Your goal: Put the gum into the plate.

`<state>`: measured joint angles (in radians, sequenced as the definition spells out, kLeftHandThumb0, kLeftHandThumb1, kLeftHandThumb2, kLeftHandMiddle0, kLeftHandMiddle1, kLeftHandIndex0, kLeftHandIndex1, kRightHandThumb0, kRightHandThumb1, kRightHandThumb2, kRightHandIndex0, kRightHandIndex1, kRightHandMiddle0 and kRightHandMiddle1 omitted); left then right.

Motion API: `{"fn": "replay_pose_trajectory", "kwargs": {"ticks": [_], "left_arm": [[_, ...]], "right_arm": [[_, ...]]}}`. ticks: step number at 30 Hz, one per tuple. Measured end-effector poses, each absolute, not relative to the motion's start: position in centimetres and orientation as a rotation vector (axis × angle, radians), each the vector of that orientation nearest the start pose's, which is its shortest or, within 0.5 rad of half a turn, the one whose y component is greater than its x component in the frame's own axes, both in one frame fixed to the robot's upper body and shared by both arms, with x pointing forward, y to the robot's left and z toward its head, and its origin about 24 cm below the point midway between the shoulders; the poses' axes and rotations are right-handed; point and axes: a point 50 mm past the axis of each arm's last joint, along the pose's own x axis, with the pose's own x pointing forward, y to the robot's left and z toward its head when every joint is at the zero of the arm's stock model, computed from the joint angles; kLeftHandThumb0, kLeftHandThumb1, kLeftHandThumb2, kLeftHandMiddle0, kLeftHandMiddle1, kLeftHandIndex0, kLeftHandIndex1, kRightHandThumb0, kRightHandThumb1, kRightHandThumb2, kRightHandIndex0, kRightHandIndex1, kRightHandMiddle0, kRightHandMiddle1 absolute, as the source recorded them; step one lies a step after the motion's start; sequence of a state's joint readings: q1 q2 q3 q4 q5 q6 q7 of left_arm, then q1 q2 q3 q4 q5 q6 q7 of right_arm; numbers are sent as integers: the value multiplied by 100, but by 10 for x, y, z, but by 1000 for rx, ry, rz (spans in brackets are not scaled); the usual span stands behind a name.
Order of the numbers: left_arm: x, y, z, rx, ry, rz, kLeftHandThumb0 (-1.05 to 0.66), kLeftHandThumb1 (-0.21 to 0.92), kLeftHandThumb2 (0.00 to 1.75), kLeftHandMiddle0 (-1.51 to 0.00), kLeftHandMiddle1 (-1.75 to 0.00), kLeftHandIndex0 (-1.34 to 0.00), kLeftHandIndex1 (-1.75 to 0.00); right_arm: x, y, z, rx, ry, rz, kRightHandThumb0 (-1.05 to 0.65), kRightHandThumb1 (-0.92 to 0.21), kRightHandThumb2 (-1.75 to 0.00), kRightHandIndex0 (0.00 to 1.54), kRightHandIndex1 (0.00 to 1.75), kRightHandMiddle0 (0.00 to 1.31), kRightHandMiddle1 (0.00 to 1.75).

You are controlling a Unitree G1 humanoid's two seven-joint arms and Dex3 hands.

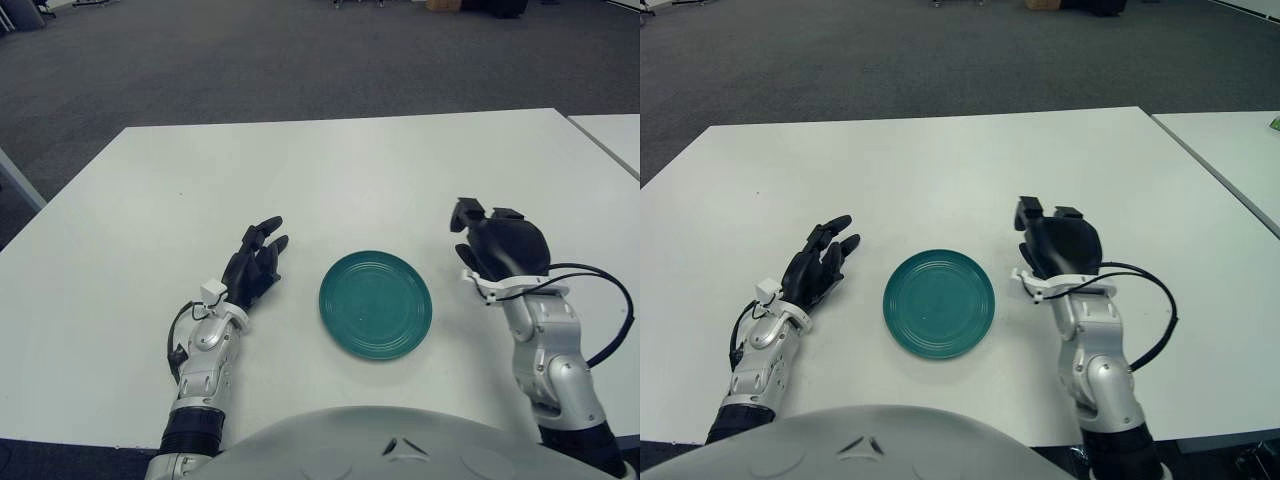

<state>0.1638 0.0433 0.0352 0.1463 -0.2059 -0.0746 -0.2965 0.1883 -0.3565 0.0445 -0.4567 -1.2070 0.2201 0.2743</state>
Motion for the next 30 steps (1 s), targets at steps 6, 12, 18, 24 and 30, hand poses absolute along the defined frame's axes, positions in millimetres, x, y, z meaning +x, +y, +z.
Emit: {"fn": "replay_pose_trajectory", "kwargs": {"ticks": [6,12,18,24,30], "left_arm": [[209,165,-18,-181,201,-179,-83,92,69,-22,-55,0,-76],[209,165,-18,-180,197,-180,-82,92,69,-20,-55,0,-76],[209,166,-21,-190,185,-196,-82,92,67,-20,-54,0,-74],[212,169,-21,-187,195,-189,-81,92,67,-22,-49,0,-74],[213,170,-21,-180,196,-188,-85,92,76,-21,-40,0,-66]], "right_arm": [[216,-229,97,-1512,174,-13,-89,-92,-63,25,41,0,80],[218,-244,94,-1520,265,4,-91,-92,-63,24,31,0,74],[224,-259,85,-1541,366,53,-96,-92,-68,21,17,0,59],[224,-268,81,-1564,448,112,-102,-92,-75,18,6,0,40],[224,-274,78,-1597,505,188,-105,-92,-81,14,2,0,21]]}}
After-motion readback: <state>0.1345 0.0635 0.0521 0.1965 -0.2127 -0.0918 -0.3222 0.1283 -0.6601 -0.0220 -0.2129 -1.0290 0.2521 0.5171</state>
